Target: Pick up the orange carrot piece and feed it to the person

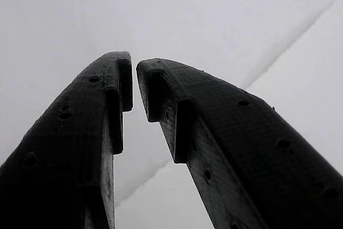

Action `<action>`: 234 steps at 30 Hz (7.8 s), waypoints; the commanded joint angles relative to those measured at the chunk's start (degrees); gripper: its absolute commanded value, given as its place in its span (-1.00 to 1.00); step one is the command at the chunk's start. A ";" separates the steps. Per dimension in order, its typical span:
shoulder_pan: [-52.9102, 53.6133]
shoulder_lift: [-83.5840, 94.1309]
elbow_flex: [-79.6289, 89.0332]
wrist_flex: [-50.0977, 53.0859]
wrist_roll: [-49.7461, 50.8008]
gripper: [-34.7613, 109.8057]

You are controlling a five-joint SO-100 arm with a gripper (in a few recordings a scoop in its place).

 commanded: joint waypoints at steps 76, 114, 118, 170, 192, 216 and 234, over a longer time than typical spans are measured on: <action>-1.32 0.44 -1.32 0.53 0.00 -0.55; -0.18 -25.84 -28.12 -0.18 -0.79 -0.56; 1.05 -33.40 -35.16 -0.18 -0.88 -0.56; 47.20 -93.69 -83.76 0.62 -34.80 -0.56; 60.82 -94.48 -82.62 0.62 -43.42 -0.56; 60.82 -103.18 -82.79 -0.09 -43.07 -0.56; 60.03 -103.18 -83.67 -0.18 -43.86 -0.47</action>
